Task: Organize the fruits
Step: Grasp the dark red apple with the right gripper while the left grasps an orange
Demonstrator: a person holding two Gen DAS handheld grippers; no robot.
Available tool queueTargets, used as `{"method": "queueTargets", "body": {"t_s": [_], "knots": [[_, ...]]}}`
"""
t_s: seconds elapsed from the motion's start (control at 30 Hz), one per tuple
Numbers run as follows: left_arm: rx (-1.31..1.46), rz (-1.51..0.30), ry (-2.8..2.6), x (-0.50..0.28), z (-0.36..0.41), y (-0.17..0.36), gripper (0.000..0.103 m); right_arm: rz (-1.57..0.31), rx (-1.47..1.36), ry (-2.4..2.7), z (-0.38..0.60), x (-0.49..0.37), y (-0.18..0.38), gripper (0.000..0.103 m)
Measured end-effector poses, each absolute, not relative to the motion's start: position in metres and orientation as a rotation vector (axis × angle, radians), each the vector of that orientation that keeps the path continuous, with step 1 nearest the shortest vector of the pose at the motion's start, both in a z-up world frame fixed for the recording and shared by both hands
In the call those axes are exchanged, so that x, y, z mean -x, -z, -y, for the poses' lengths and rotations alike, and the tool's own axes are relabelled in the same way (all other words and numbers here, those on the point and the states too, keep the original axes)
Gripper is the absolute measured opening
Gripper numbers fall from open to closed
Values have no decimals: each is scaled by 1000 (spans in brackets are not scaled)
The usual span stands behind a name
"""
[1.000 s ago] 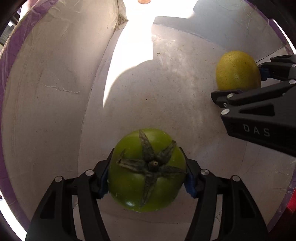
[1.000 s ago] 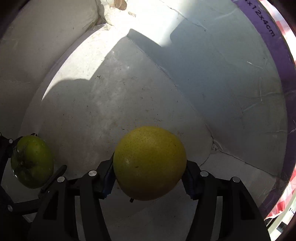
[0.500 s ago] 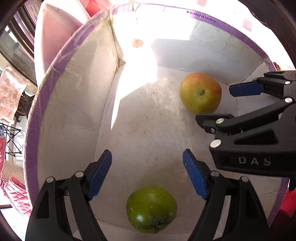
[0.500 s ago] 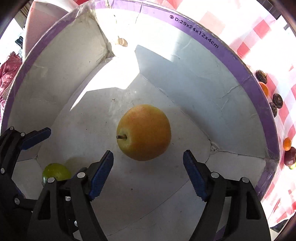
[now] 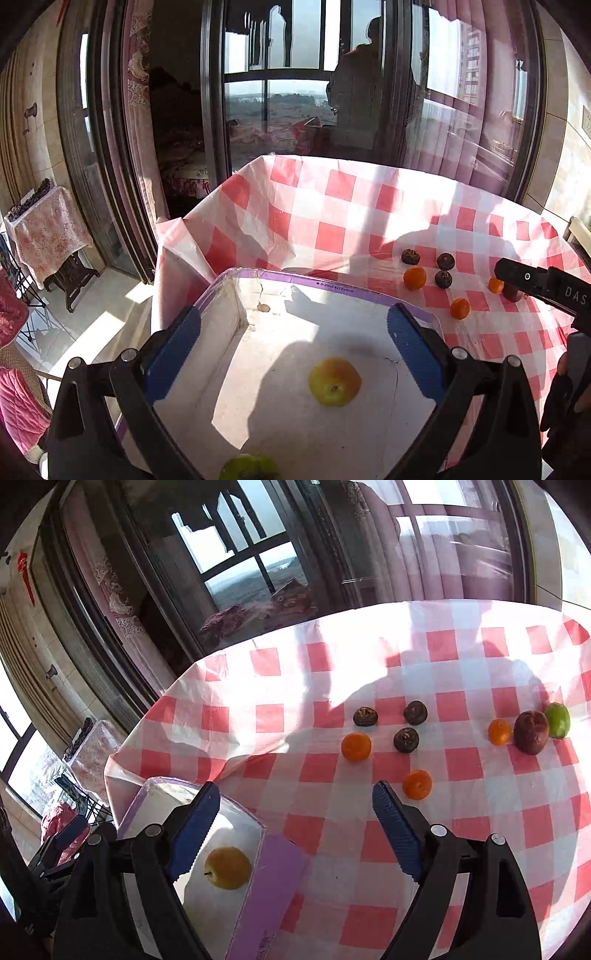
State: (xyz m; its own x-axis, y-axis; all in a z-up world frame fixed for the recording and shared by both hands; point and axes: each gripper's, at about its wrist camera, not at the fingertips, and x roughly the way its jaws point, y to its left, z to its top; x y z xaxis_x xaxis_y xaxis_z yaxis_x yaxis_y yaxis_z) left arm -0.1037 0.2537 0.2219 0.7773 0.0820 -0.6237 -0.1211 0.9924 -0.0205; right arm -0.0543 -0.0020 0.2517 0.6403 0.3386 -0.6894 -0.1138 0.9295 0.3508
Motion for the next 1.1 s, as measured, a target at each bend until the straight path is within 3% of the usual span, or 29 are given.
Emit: {"method": "queueTargets", "body": {"t_s": [0.17,0.27,0.4,0.7,1.1], "knots": [[32,-715,-12,63,-170,-221,101,-943,-267,53,95,27,-172,85],[6,-776,77,42,-109,-202,101,-1015,-253,139,145,7,-109,83],[-7,-939,168,23,-42,-156,101,-1068,-188,164,179,-11,-64,79],[-64,-1179,77,-15,4,-34,100,-1086,-92,90,200,-50,-31,79],[-152,-1096,28,-52,10,3,101,-1016,-31,20,211,-87,-33,78]]}}
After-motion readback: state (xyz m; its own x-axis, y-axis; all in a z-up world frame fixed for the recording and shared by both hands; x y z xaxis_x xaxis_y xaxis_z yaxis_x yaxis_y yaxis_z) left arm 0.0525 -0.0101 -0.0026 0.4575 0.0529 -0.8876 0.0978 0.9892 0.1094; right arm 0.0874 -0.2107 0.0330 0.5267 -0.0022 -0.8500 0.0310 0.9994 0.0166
